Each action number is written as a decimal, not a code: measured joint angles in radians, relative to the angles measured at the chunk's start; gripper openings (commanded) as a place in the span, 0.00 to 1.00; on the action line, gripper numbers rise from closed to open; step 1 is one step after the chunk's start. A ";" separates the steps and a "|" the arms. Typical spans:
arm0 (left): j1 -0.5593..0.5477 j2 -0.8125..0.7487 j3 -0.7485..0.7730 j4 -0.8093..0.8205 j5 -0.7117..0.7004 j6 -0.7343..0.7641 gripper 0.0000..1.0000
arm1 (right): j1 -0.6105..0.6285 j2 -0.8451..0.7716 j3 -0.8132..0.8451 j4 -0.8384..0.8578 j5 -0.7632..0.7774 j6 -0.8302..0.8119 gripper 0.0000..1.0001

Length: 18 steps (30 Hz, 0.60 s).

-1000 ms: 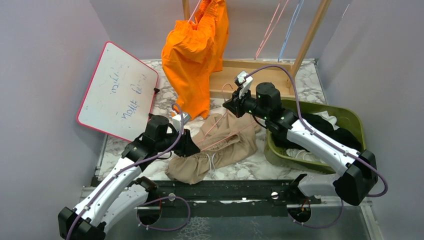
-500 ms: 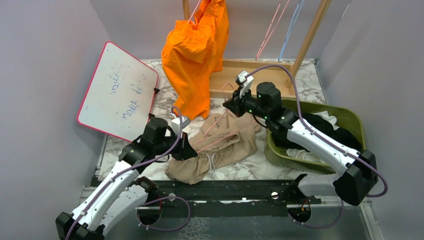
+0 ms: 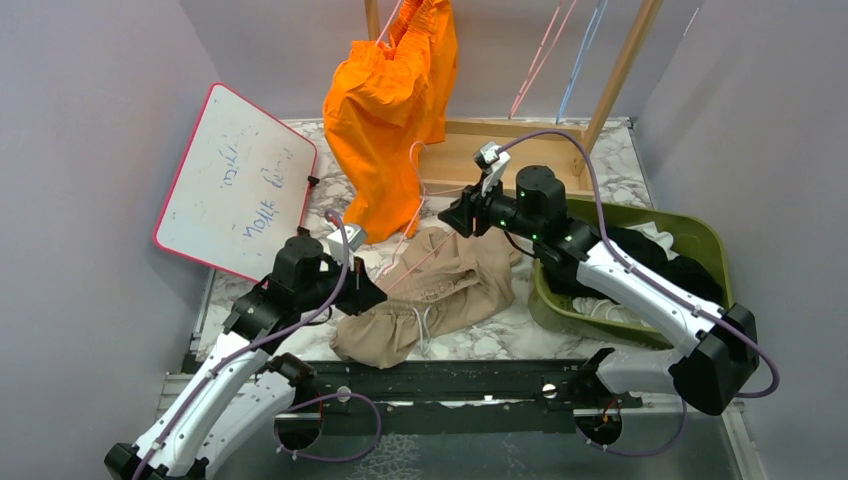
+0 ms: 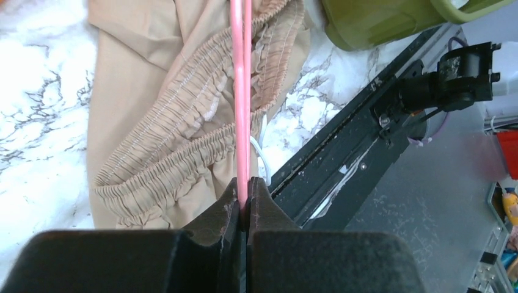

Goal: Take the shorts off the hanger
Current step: Place the hanger on the clothes rod.

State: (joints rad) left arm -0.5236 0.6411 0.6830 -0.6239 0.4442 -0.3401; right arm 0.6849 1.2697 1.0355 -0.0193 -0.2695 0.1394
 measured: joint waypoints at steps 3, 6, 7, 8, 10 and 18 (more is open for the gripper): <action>0.000 -0.008 0.014 0.001 -0.009 0.000 0.00 | 0.000 -0.022 -0.003 0.001 0.006 0.027 0.44; 0.000 -0.007 0.032 -0.001 -0.024 -0.001 0.00 | 0.000 -0.058 -0.016 -0.002 0.055 0.055 0.48; 0.000 -0.007 0.041 -0.002 -0.032 -0.001 0.00 | 0.000 -0.093 -0.023 -0.004 0.071 0.062 0.49; 0.000 -0.005 0.053 -0.003 -0.046 -0.002 0.00 | 0.000 -0.120 -0.034 -0.005 0.091 0.072 0.49; 0.000 0.007 0.083 -0.006 -0.078 -0.003 0.00 | 0.000 -0.185 -0.066 -0.009 0.135 0.090 0.51; 0.000 0.180 0.287 0.002 -0.220 0.052 0.00 | 0.000 -0.441 -0.272 -0.048 0.312 0.217 0.63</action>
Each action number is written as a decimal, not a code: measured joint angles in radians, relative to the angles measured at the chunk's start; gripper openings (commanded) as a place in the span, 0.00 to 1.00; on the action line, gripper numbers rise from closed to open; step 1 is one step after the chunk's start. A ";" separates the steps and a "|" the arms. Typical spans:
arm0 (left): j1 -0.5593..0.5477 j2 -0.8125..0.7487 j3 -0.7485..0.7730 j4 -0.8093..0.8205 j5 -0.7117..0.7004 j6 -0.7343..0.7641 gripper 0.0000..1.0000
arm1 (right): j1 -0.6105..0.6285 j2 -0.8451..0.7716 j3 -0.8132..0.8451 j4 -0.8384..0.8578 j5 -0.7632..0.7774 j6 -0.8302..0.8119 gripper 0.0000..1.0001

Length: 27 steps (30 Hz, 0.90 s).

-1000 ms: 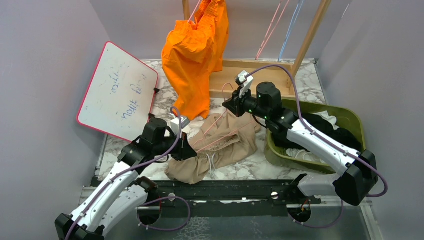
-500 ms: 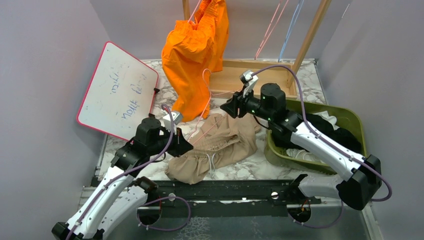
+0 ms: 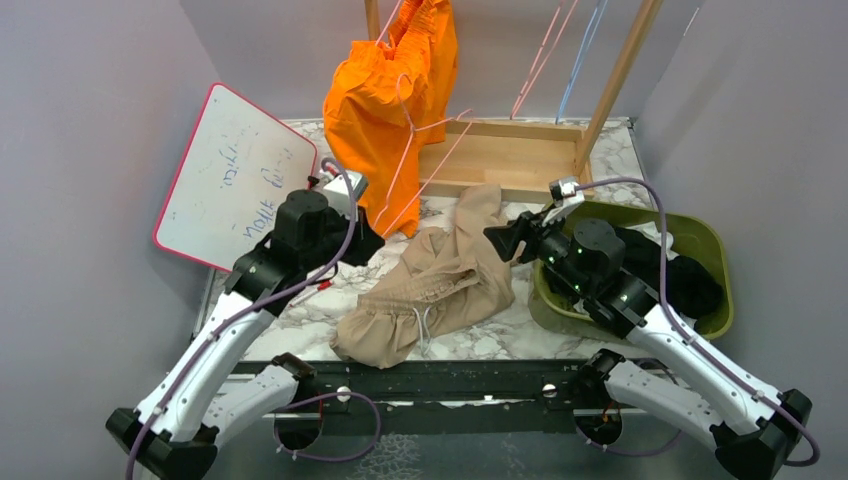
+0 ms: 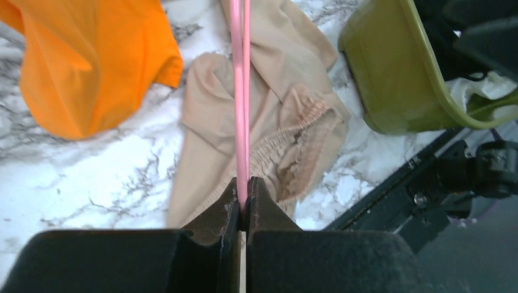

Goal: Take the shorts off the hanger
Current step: Place the hanger on the clothes rod.

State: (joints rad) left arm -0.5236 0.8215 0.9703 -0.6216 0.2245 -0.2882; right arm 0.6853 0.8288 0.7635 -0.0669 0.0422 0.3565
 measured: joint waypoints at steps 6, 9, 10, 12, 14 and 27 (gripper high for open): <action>0.000 0.194 0.149 0.014 -0.059 0.057 0.00 | 0.000 -0.088 -0.089 -0.058 0.073 0.093 0.64; -0.013 0.275 0.233 0.014 -0.076 0.076 0.00 | 0.000 -0.102 -0.114 -0.060 0.078 0.133 0.64; -0.024 0.306 0.267 0.016 -0.085 0.082 0.00 | 0.000 -0.100 -0.117 -0.060 0.077 0.143 0.64; -0.050 0.357 0.328 0.018 -0.100 0.090 0.00 | 0.000 -0.092 -0.119 -0.061 0.077 0.161 0.64; -0.080 0.415 0.404 0.022 -0.113 0.094 0.00 | 0.000 -0.078 -0.119 -0.061 0.076 0.176 0.64; -0.127 0.710 0.772 0.040 -0.233 0.098 0.00 | 0.000 -0.029 -0.123 -0.060 0.045 0.220 0.64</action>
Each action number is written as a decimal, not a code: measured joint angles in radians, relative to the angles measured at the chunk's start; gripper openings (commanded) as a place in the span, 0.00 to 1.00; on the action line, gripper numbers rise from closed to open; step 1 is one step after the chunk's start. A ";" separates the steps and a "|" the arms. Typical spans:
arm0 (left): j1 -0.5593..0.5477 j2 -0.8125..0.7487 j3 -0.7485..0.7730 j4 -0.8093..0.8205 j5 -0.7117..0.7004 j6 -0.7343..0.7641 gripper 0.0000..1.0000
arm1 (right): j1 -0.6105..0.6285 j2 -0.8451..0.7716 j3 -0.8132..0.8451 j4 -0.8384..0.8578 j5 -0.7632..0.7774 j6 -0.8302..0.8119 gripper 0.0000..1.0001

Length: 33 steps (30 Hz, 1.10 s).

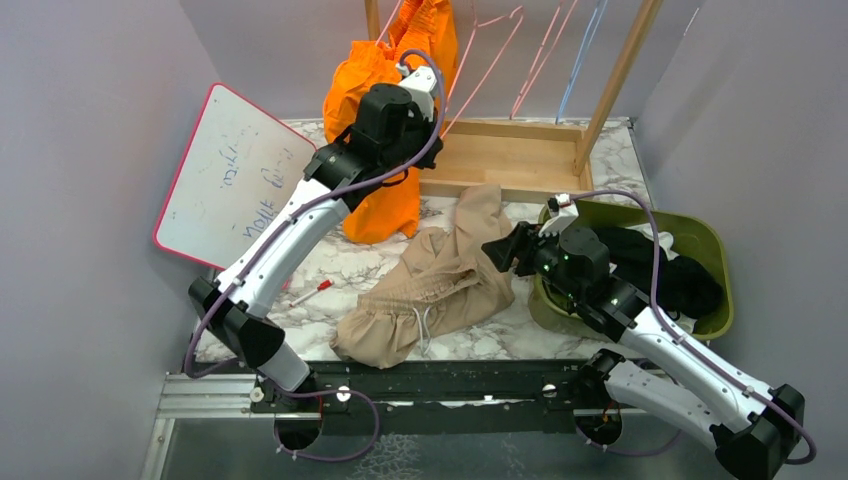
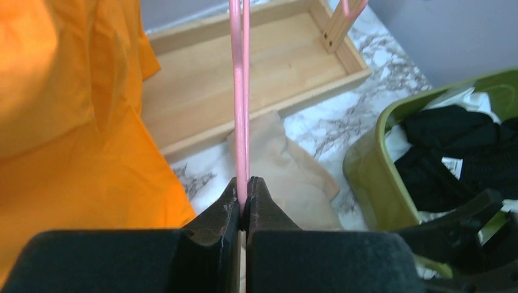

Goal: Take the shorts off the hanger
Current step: Place the hanger on the clothes rod.

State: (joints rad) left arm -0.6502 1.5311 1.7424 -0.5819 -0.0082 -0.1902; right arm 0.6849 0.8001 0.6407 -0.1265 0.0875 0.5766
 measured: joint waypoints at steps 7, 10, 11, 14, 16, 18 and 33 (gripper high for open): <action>-0.016 0.131 0.195 0.010 -0.001 0.000 0.00 | 0.000 0.000 -0.006 0.002 -0.007 0.004 0.64; -0.021 0.187 0.268 0.014 0.000 0.000 0.00 | 0.000 0.004 -0.010 0.003 -0.008 0.009 0.64; -0.023 0.211 0.296 0.014 0.000 0.000 0.00 | 0.000 0.006 -0.011 0.003 -0.009 0.010 0.64; -0.026 0.285 0.377 0.015 -0.001 -0.008 0.00 | 0.000 0.011 -0.014 0.002 -0.016 0.015 0.64; -0.026 0.342 0.441 0.013 0.000 -0.016 0.00 | 0.000 0.011 -0.014 0.002 -0.023 0.018 0.64; -0.026 0.389 0.492 0.011 0.000 -0.025 0.00 | 0.000 0.011 -0.014 0.002 -0.027 0.019 0.64; -0.033 0.465 0.541 0.004 0.017 -0.049 0.31 | 0.000 0.007 -0.046 0.004 -0.041 0.037 0.64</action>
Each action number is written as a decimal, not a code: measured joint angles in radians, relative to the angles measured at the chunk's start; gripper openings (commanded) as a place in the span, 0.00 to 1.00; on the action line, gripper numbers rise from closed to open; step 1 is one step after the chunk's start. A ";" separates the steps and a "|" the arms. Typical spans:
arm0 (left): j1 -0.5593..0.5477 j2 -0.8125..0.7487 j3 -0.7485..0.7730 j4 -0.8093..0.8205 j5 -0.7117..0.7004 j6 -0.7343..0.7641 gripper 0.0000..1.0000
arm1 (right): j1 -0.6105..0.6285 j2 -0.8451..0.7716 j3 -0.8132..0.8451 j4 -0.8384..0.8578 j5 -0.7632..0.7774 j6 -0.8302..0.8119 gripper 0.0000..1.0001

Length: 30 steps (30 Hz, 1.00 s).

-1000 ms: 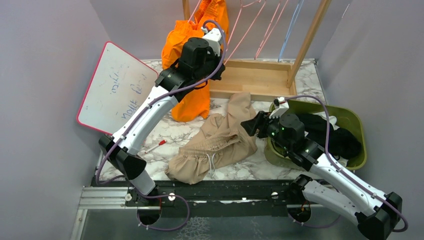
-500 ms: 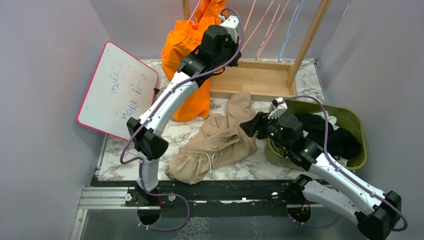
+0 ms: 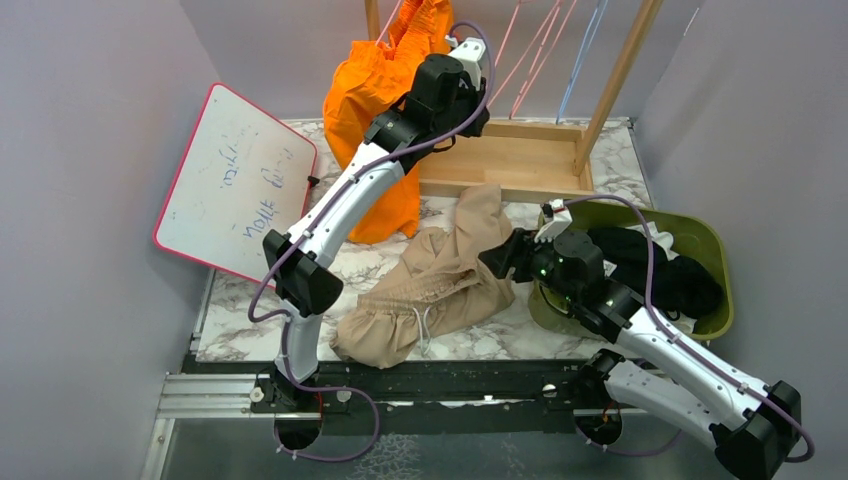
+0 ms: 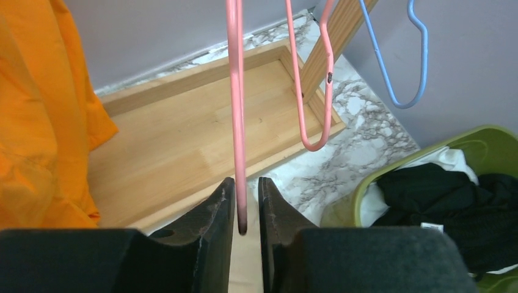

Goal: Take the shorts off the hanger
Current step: Place the hanger on the clothes rod.

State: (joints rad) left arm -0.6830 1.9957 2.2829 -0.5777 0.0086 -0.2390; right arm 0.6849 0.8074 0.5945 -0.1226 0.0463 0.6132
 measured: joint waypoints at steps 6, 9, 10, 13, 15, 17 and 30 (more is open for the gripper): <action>0.000 -0.037 -0.083 0.002 0.013 0.005 0.50 | 0.000 0.011 0.000 0.003 -0.031 0.013 0.65; 0.000 -0.081 -0.156 -0.002 0.016 0.016 0.59 | 0.000 0.017 0.000 0.006 -0.043 0.014 0.66; 0.000 -0.100 -0.185 -0.001 0.018 0.018 0.61 | 0.000 0.018 0.000 0.007 -0.048 0.014 0.67; 0.000 -0.179 -0.280 -0.002 0.025 0.029 0.68 | 0.000 0.024 0.000 0.018 -0.066 0.015 0.68; 0.000 -0.221 -0.325 0.003 0.026 0.039 0.72 | 0.000 0.038 0.000 0.032 -0.086 0.014 0.68; 0.000 -0.323 -0.428 0.013 0.026 0.044 0.77 | 0.000 0.063 0.000 0.046 -0.111 0.013 0.68; 0.000 -1.005 -1.216 0.174 -0.060 0.045 0.99 | 0.044 0.264 0.029 0.129 -0.438 -0.333 0.68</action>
State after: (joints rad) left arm -0.6830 0.9909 1.0668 -0.4042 -0.0509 -0.1940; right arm 0.7292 1.0714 0.6239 0.0063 -0.3912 0.2802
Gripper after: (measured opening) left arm 0.967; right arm 0.675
